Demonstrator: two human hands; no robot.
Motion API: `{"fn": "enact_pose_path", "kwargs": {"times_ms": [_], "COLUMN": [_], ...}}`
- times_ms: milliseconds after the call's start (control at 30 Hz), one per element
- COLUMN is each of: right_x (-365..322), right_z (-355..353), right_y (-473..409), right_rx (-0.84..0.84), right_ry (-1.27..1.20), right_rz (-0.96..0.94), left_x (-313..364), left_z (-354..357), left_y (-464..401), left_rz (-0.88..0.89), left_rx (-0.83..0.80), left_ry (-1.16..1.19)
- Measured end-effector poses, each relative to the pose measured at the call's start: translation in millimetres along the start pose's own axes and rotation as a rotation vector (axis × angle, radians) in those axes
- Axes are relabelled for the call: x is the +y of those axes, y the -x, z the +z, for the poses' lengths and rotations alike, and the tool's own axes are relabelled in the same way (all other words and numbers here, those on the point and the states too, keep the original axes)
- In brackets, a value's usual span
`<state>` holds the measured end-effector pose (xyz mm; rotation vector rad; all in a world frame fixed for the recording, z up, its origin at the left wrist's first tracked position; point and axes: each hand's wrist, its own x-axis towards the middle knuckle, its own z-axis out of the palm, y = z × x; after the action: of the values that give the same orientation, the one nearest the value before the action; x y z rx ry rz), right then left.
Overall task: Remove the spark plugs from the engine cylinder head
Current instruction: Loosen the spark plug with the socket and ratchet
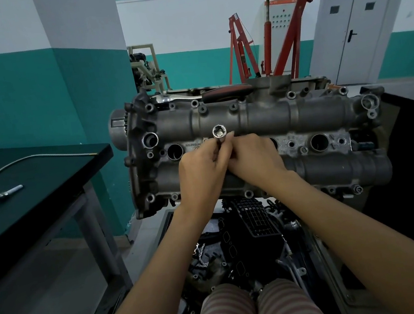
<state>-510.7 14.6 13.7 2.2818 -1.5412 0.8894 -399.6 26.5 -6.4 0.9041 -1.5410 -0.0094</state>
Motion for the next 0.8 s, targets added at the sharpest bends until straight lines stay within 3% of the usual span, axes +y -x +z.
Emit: {"fn": "enact_pose_path", "kwargs": {"times_ms": [233,433,800], "right_x": [4.2,1.9,0.4], "right_z": [4.8,1.4,0.5], "right_y": [-2.2,3.3,-3.9], "right_rx": [-0.053,0.007,-0.034], "right_ry": [0.112,-0.034,0.028], "right_rz": [-0.012,-0.06,0.077], "left_x": [1.1,-1.0,2.7], "left_z": [-0.5,-0.9,-0.5], "left_y": [4.7,4.5,-0.3], "left_rz": [0.008,-0.031,0.001], "left_rx": [-0.01,-0.076,-0.001], "left_ry": [-0.033,-0.04,-0.059]}}
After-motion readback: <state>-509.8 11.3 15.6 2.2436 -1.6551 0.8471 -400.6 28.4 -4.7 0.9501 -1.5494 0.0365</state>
